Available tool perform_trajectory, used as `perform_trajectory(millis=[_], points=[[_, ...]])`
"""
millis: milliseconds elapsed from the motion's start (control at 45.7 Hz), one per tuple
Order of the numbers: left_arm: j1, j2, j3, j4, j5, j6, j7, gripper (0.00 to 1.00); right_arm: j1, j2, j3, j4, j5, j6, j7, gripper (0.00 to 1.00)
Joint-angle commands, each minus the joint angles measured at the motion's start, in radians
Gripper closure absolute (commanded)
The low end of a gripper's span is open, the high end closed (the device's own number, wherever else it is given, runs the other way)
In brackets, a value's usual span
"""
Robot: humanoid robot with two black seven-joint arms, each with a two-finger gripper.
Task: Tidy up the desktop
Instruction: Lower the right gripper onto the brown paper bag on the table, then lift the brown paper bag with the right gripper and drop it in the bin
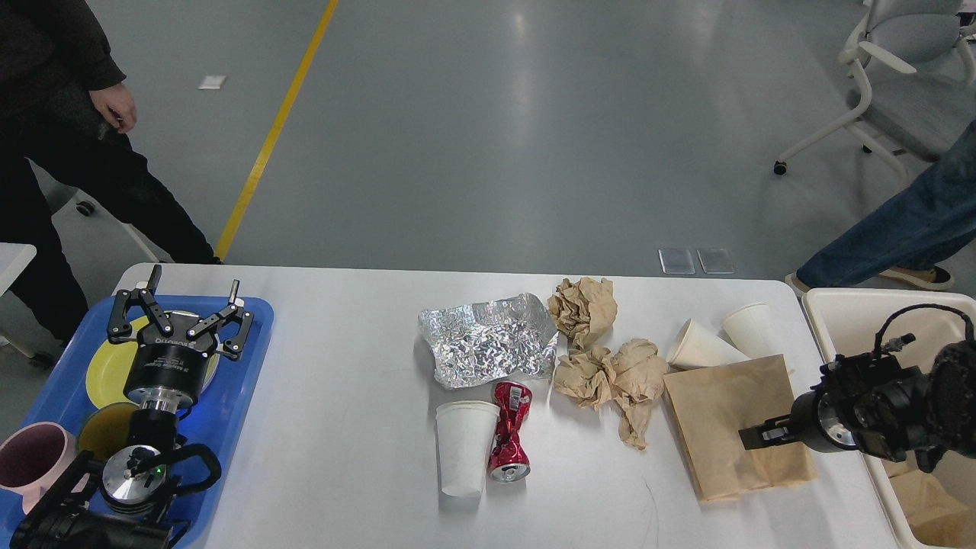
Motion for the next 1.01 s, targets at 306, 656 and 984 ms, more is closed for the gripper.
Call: perform_trajectory(millis=[306, 656, 984], points=[[0.000, 0.000, 0.000, 0.000, 0.000, 0.000, 0.000, 0.04, 0.042, -0.019, 0.023, 0.154, 0.022, 0.003, -0.088, 1.00], [0.000, 0.000, 0.000, 0.000, 0.000, 0.001, 0.000, 0.04, 0.200, -0.102, 0.060, 0.413, 0.039, 0.017, -0.185, 1.00], [0.000, 0.000, 0.000, 0.000, 0.000, 0.000, 0.000, 0.04, 0.502, -0.165, 0.043, 0.622, 0.246, 0.215, -0.266, 1.00]])
